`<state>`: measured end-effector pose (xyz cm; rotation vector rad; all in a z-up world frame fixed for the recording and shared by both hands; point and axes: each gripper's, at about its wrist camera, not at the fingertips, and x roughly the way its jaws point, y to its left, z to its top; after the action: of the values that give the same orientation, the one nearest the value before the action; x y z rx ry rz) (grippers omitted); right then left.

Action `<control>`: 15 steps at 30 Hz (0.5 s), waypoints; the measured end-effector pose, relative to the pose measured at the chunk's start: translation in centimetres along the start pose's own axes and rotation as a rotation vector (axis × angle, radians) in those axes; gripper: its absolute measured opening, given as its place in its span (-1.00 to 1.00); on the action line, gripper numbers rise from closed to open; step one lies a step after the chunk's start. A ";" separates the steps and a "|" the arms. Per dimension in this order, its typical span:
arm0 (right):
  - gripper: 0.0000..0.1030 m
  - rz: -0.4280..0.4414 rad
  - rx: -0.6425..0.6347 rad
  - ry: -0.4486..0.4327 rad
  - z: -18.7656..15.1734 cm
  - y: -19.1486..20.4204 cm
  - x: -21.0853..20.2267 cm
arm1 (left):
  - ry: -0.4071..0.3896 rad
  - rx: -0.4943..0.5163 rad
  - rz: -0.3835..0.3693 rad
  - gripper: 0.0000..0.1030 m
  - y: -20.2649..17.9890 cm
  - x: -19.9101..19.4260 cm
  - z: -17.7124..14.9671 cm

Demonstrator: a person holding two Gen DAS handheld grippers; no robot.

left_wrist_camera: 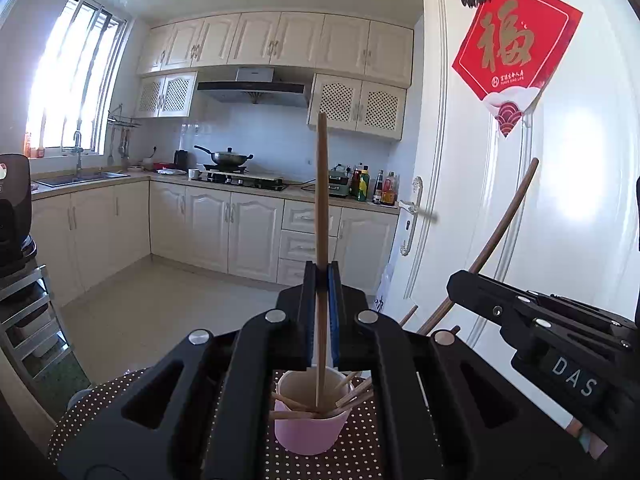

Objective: Organize utensils
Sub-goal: 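Lower the chopsticks into the cup and open both tools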

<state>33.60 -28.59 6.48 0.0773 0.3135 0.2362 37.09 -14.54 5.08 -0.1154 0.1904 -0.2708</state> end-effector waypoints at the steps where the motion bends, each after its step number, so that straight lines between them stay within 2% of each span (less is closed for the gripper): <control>1: -0.92 0.001 0.000 0.004 -0.1 0.0 0.1 | 0.000 0.001 0.000 -0.88 -0.1 0.2 -0.3; 9: -0.92 0.022 0.001 0.040 -0.6 0.1 0.8 | 0.083 0.016 -0.028 -0.88 -0.2 1.9 -2.1; 15: -0.92 0.024 -0.010 0.050 -0.4 0.4 1.0 | 0.105 0.047 -0.027 -0.87 -0.5 1.9 -2.4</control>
<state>34.35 -27.97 5.80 0.0650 0.3615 0.2641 38.23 -15.73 2.49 -0.0569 0.2871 -0.3087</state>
